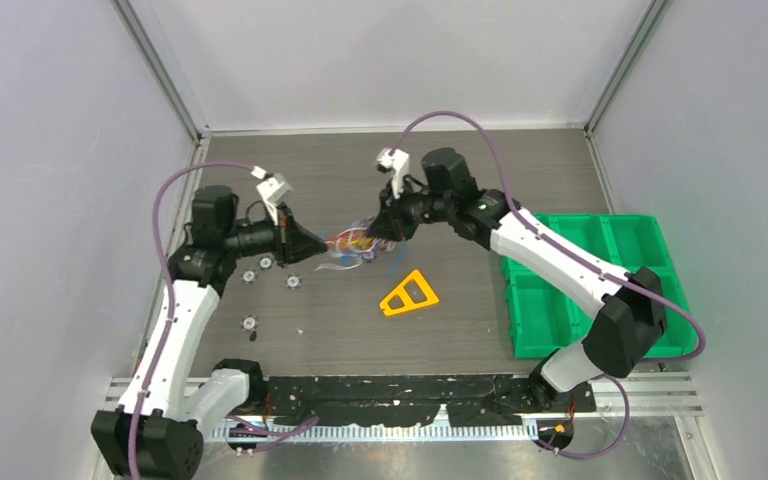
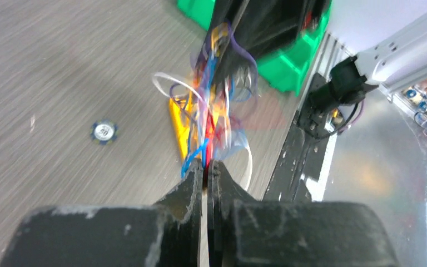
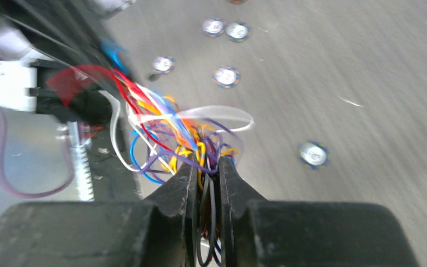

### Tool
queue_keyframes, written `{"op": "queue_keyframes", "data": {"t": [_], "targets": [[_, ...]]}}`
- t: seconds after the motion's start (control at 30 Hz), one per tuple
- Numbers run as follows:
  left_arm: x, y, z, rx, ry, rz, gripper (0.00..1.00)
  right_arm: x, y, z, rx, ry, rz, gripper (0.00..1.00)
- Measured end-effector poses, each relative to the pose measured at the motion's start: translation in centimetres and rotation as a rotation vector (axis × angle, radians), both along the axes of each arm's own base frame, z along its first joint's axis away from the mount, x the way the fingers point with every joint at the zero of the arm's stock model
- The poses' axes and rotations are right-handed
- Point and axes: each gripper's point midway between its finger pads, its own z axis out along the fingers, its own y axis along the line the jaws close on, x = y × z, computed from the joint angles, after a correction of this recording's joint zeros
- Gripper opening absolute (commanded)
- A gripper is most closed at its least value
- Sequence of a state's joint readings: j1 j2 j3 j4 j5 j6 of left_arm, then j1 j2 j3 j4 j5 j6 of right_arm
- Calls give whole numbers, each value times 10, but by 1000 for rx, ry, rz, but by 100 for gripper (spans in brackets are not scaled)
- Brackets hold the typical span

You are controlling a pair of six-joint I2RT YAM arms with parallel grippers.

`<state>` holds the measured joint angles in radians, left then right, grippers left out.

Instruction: Untangle the cables

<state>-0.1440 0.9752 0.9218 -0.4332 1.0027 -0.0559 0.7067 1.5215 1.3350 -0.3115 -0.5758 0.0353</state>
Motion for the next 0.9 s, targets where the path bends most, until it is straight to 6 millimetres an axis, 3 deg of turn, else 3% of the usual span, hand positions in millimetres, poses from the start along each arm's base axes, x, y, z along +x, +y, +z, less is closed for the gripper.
{"op": "queue_keyframes", "data": {"t": [0.07, 0.17, 0.23, 0.27, 0.3, 0.37, 0.43, 0.47, 0.5, 0.67, 0.8, 0.83, 0.9], "targets": [[0, 18, 1, 18, -3, 43, 0, 14, -19, -4, -27, -24, -59, 5], [0, 50, 2, 48, 5, 157, 0, 64, -91, -29, -165, -43, -284, 5], [4, 66, 5, 74, -5, 223, 0, 82, -133, -45, -236, -12, -382, 5], [7, 71, 6, 84, -11, 248, 4, 82, -150, -54, -263, 21, -405, 5], [8, 73, 6, 86, -10, 254, 21, 79, -152, -57, -268, 40, -396, 5], [7, 73, 4, 87, -6, 242, 56, 64, -142, -57, -238, 82, -323, 5], [6, 66, 3, 89, -10, 209, 73, 48, -124, -50, -177, 123, -243, 5], [3, 59, 3, 85, -12, 185, 89, 41, -115, -45, -141, 143, -206, 5], [-1, 51, 3, 85, -23, 155, 98, 34, -107, -40, -112, 158, -176, 5], [-22, 9, 10, 92, -114, 7, 99, 3, -70, -18, 1, 201, -25, 5], [-22, -20, 11, 86, -130, -58, 100, -24, -43, -4, 59, 225, 84, 6], [-21, -26, 11, 80, -126, -67, 98, -29, -38, 0, 73, 229, 104, 7], [-14, -41, 3, 83, -93, -78, 81, -39, -27, 8, 104, 241, 145, 8]]}}
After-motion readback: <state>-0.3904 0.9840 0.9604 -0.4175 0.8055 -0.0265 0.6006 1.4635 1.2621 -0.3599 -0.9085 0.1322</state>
